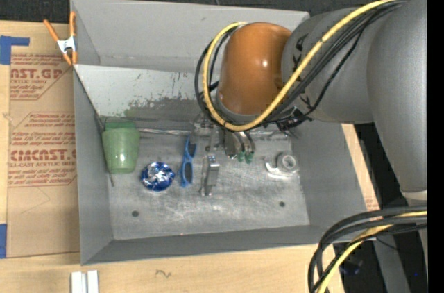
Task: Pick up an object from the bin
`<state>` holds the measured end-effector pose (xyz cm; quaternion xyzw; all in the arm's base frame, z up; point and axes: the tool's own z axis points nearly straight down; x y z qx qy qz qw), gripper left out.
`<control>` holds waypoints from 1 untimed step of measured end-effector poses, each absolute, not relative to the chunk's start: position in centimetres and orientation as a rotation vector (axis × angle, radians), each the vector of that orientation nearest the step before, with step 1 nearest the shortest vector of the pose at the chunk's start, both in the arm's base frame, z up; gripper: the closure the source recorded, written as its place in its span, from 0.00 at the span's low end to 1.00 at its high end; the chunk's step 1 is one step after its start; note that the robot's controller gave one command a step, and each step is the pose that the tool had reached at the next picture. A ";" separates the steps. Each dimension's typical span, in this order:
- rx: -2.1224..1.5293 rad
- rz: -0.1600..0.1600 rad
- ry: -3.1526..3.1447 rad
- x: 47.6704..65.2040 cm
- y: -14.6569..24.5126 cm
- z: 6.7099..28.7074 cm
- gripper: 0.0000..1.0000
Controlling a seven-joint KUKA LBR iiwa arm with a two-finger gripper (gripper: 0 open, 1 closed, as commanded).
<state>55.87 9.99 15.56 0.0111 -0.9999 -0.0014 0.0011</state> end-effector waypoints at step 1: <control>0.205 -0.004 -3.141 53.0 15.2 6.9 0.00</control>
Offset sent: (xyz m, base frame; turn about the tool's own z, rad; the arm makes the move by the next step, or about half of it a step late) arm -0.0293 0.0495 -0.0856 -0.1040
